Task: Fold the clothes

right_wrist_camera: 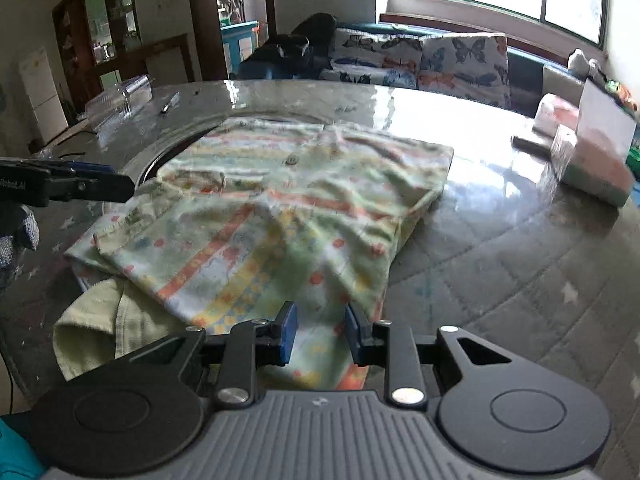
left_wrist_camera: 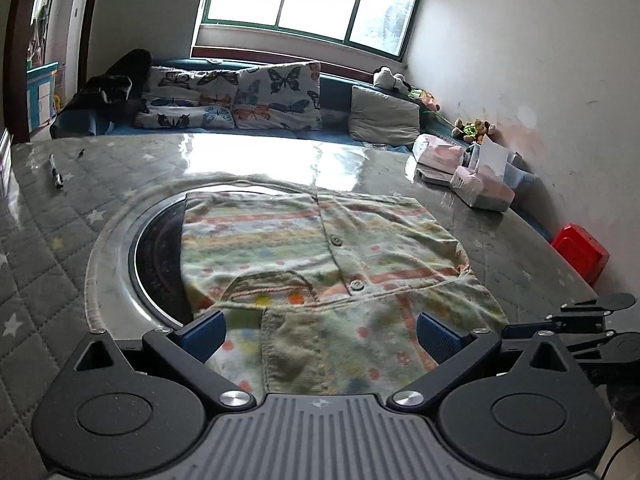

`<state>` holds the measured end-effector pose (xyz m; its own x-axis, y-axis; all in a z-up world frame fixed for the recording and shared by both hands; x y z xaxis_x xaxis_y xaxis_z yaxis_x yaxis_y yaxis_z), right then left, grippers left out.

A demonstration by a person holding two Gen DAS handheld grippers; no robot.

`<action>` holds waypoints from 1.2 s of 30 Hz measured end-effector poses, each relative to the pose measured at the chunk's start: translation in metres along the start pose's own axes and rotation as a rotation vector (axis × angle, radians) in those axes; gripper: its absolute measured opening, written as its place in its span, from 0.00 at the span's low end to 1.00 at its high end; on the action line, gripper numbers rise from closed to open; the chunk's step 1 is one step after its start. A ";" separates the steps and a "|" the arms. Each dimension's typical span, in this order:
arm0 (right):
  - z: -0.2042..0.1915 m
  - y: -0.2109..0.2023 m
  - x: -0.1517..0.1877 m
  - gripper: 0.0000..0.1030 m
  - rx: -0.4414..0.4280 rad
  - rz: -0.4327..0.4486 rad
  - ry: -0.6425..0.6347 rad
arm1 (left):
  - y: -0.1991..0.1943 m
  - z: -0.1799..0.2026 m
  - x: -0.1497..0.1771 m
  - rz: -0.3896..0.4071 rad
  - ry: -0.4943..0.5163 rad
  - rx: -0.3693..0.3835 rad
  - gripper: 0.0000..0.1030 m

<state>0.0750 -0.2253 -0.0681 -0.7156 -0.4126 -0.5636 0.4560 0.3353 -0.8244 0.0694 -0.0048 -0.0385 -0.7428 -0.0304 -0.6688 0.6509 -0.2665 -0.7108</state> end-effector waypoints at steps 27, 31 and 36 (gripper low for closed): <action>0.010 0.024 -0.042 0.24 0.053 0.103 -0.036 | 0.035 -0.004 -0.003 -0.041 -0.002 -0.076 1.00; 0.020 0.038 -0.044 0.23 0.038 0.082 0.010 | 0.035 -0.009 -0.004 -0.040 -0.002 -0.104 1.00; 0.020 0.030 -0.037 0.26 0.045 0.079 0.011 | 0.039 -0.015 -0.002 -0.049 0.002 -0.124 1.00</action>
<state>0.1258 -0.2169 -0.0735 -0.6822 -0.3765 -0.6268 0.5347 0.3277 -0.7789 0.0984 -0.0009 -0.0678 -0.7740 -0.0187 -0.6330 0.6283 -0.1470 -0.7639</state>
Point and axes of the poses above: each gripper's, at about its wrist camera, not at the fingertips, and y roughly the way its jaws point, z to its right, x to its underside, the point moved 8 cm from there along y, roughly the way its jaws point, and after that the axes turned 10 degrees about -z, right-handed, at the moved point
